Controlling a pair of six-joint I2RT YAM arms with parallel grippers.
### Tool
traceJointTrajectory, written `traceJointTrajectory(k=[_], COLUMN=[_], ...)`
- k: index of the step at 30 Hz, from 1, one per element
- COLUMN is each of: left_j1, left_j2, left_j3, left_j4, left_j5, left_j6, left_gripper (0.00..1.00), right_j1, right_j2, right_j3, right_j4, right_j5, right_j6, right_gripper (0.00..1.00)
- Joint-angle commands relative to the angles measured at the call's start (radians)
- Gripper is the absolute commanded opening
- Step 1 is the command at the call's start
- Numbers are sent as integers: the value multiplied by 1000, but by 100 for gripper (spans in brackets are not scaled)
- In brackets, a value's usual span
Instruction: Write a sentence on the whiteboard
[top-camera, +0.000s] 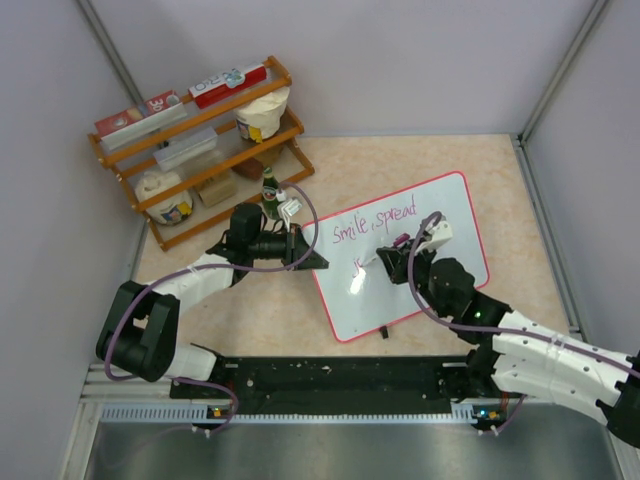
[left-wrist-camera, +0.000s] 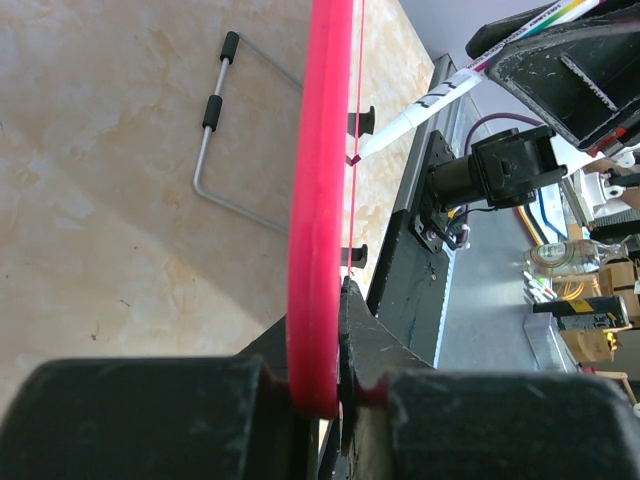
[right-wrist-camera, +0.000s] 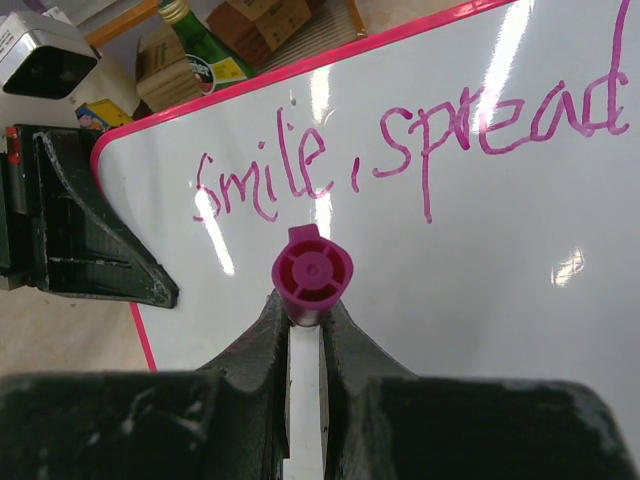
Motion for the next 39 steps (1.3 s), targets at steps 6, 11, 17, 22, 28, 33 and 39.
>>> traceJointTrajectory(k=[6, 11, 17, 22, 28, 33, 39], left_j1=[-47, -47, -47, -47, -47, -47, -49], left_j2=[46, 45, 43, 46, 48, 48, 48], left_j3=[-68, -68, -68, -66, -66, -63, -66], left_j4=[-122, -122, -122, -122, -122, -122, -122], left_j5=[-141, -141, -140, -140, -140, -138, -138], left_j6=[266, 266, 266, 266, 267, 267, 267], left_gripper=[0, 0, 0, 0, 0, 0, 0], right_j1=[-3, -7, -7, -7, -9, -9, -9], right_j2=[35, 45, 69, 78, 83, 92, 97], right_j3=[59, 75, 105, 112, 117, 125, 132], right_j4=[-54, -35, -14, 3, 18, 28, 48], right_j5=[115, 109, 93, 76, 61, 49, 37], right_j6=[-40, -46, -50, -46, -32, -26, -18], right_gripper=[0, 0, 0, 0, 0, 0, 0])
